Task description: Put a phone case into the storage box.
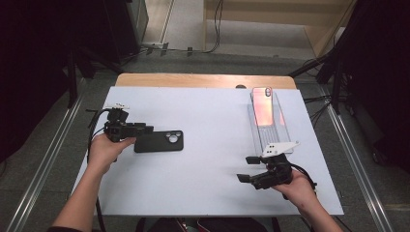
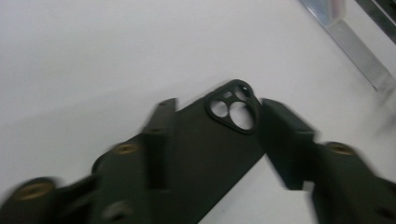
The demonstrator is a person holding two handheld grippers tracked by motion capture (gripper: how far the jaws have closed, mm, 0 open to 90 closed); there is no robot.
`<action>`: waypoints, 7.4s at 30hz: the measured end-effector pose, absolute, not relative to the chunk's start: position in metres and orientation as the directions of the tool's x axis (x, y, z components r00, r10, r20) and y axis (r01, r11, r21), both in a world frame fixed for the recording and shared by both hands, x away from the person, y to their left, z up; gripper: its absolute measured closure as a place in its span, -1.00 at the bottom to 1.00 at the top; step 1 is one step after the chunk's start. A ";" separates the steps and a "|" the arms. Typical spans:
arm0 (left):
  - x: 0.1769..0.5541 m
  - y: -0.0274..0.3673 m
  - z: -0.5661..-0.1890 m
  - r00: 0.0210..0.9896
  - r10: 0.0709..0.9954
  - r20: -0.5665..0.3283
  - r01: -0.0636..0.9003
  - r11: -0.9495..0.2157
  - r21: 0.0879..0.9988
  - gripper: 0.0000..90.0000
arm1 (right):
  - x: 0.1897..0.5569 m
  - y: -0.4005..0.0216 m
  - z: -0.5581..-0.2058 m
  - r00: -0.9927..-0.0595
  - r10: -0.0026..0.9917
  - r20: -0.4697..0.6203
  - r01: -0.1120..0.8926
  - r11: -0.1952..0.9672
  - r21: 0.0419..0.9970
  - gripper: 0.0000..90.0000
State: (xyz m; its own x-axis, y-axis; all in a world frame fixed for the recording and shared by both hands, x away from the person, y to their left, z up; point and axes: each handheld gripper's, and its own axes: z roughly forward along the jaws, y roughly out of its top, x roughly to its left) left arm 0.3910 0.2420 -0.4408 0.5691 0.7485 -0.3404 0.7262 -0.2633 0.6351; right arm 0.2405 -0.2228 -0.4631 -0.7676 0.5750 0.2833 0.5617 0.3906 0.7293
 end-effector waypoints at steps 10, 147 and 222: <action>0.418 0.243 -0.467 0.525 0.810 -0.263 0.745 -0.287 0.602 1.00 | 0.240 -0.223 -0.464 -0.772 0.571 0.277 0.553 0.391 0.735 -0.52; 0.383 0.203 -0.476 0.841 0.501 -0.204 0.487 -0.537 0.689 -1.00 | 0.238 -0.242 -0.471 -0.759 0.590 0.275 0.566 0.391 0.726 -0.52; 0.348 0.170 -0.462 0.815 0.572 -0.097 0.446 -0.510 0.736 -0.66 | 0.238 -0.234 -0.459 -0.743 0.617 0.258 0.546 0.337 0.767 -0.58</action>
